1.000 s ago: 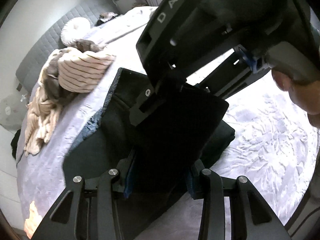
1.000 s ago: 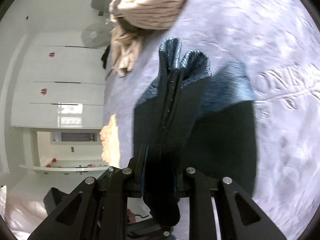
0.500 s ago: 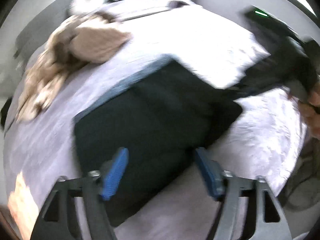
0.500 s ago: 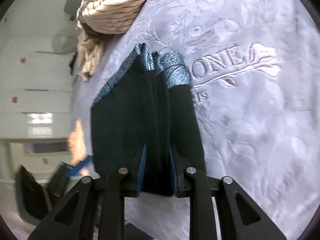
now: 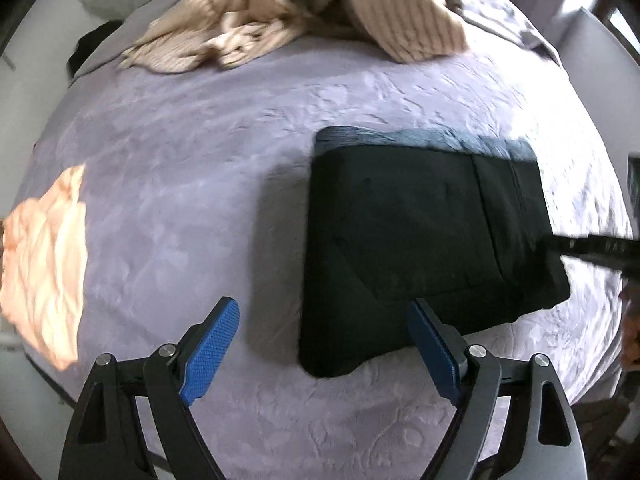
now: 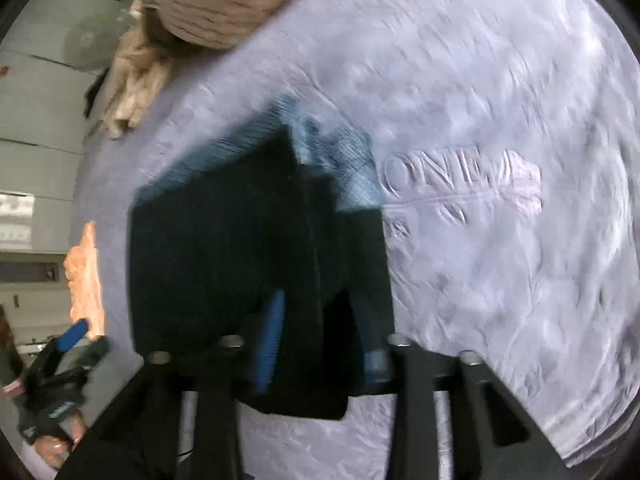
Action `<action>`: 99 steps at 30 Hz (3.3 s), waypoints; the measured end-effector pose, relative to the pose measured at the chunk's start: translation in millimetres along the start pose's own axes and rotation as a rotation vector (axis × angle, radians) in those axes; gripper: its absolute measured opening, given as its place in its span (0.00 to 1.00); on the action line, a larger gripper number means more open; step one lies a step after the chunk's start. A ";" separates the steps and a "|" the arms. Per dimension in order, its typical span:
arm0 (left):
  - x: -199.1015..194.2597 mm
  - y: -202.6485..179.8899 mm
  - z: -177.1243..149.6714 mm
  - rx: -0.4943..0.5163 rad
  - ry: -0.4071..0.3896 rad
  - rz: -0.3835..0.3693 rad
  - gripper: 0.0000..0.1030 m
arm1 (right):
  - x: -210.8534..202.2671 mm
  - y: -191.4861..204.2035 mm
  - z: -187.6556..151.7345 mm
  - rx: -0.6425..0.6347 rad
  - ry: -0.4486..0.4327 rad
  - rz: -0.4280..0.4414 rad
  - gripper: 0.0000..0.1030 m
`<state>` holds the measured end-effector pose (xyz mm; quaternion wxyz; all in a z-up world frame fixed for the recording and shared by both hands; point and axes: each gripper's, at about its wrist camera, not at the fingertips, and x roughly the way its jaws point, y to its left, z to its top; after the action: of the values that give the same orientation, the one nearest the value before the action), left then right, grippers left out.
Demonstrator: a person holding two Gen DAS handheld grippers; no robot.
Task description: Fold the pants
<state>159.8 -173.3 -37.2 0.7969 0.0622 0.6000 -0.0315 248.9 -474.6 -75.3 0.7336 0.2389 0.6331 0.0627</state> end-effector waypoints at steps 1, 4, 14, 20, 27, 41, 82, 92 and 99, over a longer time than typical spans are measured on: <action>-2.0 3.0 -2.3 -0.007 0.003 0.014 0.84 | 1.1 -3.4 -2.7 0.005 -0.001 -0.003 0.26; -6.0 8.3 -7.7 -0.031 0.022 0.043 0.84 | 3.2 -13.3 -13.9 0.028 0.008 0.002 0.25; -36.2 10.4 -15.9 -0.084 -0.011 0.046 0.84 | -42.4 12.6 -49.3 -0.084 -0.068 -0.034 0.69; -46.6 9.9 -19.4 -0.113 -0.033 0.024 0.84 | -53.3 33.9 -60.3 -0.132 -0.076 -0.011 0.77; -53.1 10.5 -11.4 -0.099 -0.039 -0.035 1.00 | -60.4 44.1 -62.6 -0.127 -0.101 -0.031 0.81; -46.4 6.6 3.2 -0.072 -0.024 -0.058 1.00 | -65.3 58.9 -56.4 -0.131 -0.090 -0.069 0.92; -22.5 -18.9 -3.5 -0.026 0.058 0.016 1.00 | -48.8 -0.1 -62.0 0.002 -0.035 -0.047 0.93; -11.2 -23.9 -1.7 -0.018 0.088 0.011 1.00 | -43.1 -11.3 -57.6 0.028 -0.019 -0.032 0.93; -7.2 -27.9 -2.0 -0.018 0.088 -0.023 1.00 | -42.1 -11.8 -51.5 0.014 -0.037 0.043 0.98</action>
<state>152.4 -200.8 -32.6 0.7700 0.0496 0.6353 -0.0326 189.0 -487.5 -46.9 0.7421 0.2587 0.6145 0.0695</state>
